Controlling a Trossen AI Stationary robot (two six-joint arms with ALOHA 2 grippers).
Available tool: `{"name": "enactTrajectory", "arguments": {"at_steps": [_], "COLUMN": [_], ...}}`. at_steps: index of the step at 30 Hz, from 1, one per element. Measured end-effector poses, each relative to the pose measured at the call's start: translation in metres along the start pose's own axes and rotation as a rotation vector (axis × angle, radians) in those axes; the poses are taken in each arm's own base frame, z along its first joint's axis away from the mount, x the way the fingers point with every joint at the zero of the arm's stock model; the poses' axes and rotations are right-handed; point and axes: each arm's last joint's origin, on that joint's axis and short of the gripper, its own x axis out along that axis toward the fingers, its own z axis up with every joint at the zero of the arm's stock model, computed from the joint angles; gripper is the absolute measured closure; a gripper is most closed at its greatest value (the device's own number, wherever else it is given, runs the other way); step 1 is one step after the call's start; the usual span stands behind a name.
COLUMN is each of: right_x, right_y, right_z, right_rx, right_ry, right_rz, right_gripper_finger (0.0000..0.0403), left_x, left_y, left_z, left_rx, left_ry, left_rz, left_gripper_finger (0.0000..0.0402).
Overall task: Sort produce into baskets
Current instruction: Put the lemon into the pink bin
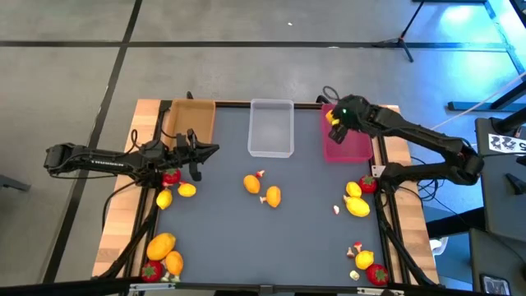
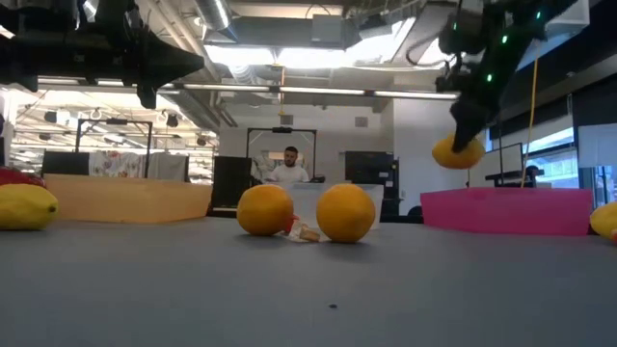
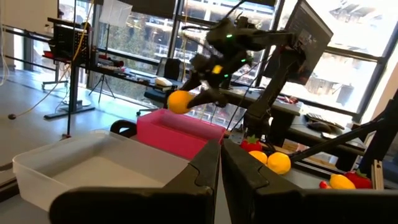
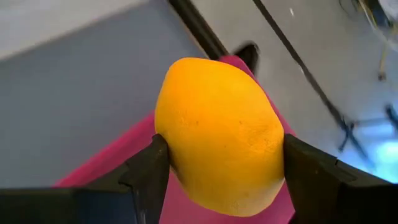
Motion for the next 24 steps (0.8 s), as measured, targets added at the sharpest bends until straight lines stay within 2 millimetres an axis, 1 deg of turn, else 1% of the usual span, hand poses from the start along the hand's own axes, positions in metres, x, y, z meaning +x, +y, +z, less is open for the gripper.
{"name": "enactTrajectory", "arguments": {"at_steps": [3,7,10,15,19,24], "right_x": [0.02,0.043,0.06,0.083,0.097,0.099], "right_y": [-0.013,-0.023,-0.026,-0.026,-0.025,-0.022], "right_z": [-0.003,-0.003,-0.003,-0.003,-0.006,-0.006], "right_rx": [0.089,0.203,0.234,0.245,0.242,0.206], "right_ry": [0.01,0.028,0.054,0.098,0.14,0.152], "right_rz": [-0.004,0.003,0.001,-0.004,-0.002,0.022], "right_gripper_finger": [0.0147,0.0146,0.0146,0.0146,0.0145,0.0145], "left_x": [0.0,0.0,0.0,0.0,0.0,0.0], "left_y": [0.0,0.0,0.0,0.0,0.0,0.0], "left_z": [0.0,0.0,0.0,0.0,0.0,0.0], "left_rx": [-0.002,0.002,0.001,0.001,0.0,0.002], "left_ry": [0.0,0.0,0.0,0.0,0.0,-0.001], "left_rz": [0.0,0.0,0.0,0.0,0.0,0.0], "left_gripper_finger": [0.0386,0.0386,0.0386,0.0386,0.0386,0.0386]}}
